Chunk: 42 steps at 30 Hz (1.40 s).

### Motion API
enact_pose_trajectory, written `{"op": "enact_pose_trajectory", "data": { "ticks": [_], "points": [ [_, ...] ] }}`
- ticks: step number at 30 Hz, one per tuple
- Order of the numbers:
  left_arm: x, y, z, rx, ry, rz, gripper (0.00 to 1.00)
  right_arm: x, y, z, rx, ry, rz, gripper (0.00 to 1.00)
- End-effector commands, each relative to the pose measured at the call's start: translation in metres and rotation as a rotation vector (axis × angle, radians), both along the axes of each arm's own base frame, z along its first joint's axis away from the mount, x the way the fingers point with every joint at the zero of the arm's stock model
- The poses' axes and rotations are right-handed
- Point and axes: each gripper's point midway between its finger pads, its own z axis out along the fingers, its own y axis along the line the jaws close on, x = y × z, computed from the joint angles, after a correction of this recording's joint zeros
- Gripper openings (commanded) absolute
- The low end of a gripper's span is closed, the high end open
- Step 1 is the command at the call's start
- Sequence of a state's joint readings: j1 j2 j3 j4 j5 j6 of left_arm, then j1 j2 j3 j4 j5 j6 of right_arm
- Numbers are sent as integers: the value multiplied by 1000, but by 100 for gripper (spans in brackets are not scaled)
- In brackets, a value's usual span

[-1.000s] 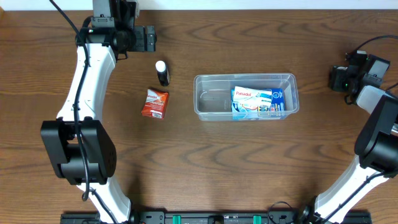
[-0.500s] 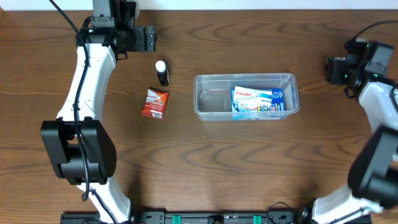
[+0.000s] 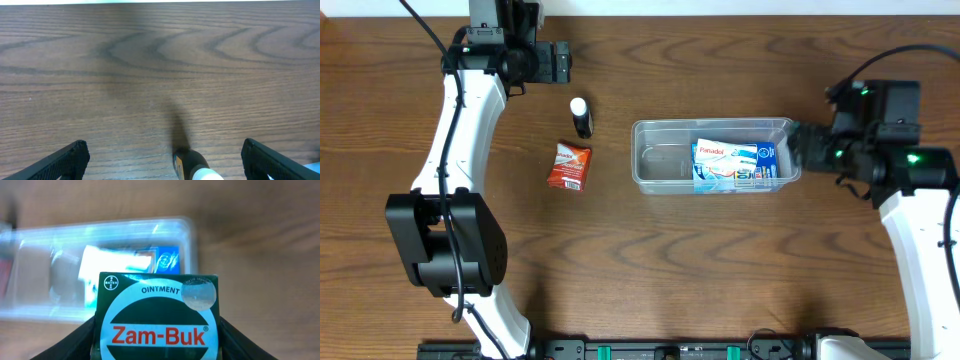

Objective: Pack container
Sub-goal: 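Carry the Zam-Buk tin over the container and lower it inside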

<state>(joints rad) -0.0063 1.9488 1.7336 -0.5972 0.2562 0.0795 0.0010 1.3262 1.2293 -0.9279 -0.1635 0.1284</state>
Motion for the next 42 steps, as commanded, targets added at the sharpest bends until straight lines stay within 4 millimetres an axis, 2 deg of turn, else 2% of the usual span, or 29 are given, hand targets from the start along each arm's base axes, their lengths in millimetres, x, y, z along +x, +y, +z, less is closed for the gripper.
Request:
{"op": "enact_pose_trajectory", "data": {
  "ticks": [1, 7, 14, 23, 31, 36, 42],
  "points": [
    [-2, 3, -8, 0, 18, -1, 98, -12, 19, -4, 21, 50, 16, 42],
    [-2, 3, -8, 0, 18, -1, 98, -24, 36, -19, -11, 116, 72, 41],
    [-2, 3, -8, 0, 18, -1, 98, -19, 24, -33, -183, 133, 81, 40],
    [-2, 3, -8, 0, 18, 0, 98, -2, 26, -60, -199, 178, 86, 41],
    [-2, 3, -8, 0, 18, -1, 98, -3, 23, -96, -232, 296, 93, 42],
    [-2, 3, -8, 0, 18, -1, 98, 3, 13, -102, -291, 294, 69, 42],
    [-2, 3, -8, 0, 18, -1, 98, 13, 13, -99, -295, 254, 60, 44]
  ]
}}
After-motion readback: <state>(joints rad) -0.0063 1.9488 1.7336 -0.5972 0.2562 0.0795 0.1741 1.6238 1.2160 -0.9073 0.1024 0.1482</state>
